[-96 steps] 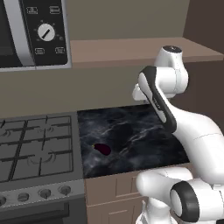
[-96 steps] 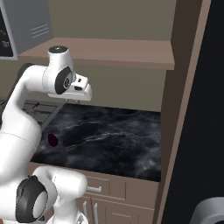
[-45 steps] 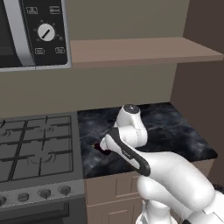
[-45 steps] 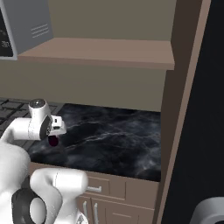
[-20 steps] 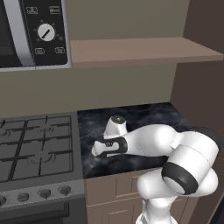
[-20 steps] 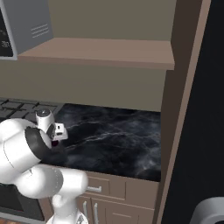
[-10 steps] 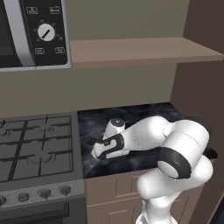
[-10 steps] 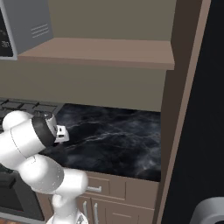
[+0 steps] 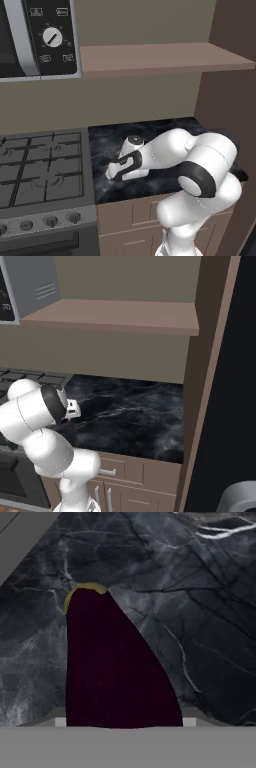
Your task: Place the eggplant in the correct fridge rack based on whether it is a fruit or vegetable. Finally, close the fridge door.
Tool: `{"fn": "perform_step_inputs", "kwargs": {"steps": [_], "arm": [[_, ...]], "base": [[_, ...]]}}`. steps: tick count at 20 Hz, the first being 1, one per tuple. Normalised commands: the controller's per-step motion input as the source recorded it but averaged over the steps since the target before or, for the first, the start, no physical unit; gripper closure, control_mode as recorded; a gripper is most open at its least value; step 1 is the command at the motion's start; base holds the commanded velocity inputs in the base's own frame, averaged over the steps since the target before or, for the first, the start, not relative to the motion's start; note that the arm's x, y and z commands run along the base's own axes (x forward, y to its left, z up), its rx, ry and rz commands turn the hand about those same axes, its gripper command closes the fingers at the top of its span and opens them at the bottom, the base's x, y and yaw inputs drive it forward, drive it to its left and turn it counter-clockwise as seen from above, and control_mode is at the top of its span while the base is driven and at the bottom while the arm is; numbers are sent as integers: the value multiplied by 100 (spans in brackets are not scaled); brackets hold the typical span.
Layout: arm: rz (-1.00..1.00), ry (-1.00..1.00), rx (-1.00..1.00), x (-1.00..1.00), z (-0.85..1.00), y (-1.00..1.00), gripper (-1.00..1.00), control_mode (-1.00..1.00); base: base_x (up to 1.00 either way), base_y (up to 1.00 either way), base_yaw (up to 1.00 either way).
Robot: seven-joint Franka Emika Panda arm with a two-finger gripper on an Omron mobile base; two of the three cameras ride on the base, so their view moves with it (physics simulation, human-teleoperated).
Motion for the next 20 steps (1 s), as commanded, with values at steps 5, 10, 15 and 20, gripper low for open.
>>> {"fn": "perform_step_inputs", "kwargs": {"steps": [5,10,15,20], "arm": [[0,0,0,0,0,0,100,-100],[-8,-1,0,-57,37,-19,100,-100],[-17,-12,0,-85,94,-53,100,-100],[-16,-15,0,-80,100,-63,100,-100]], "base": [[0,0,0],[0,0,0],[0,0,0],[0,0,0]]}}
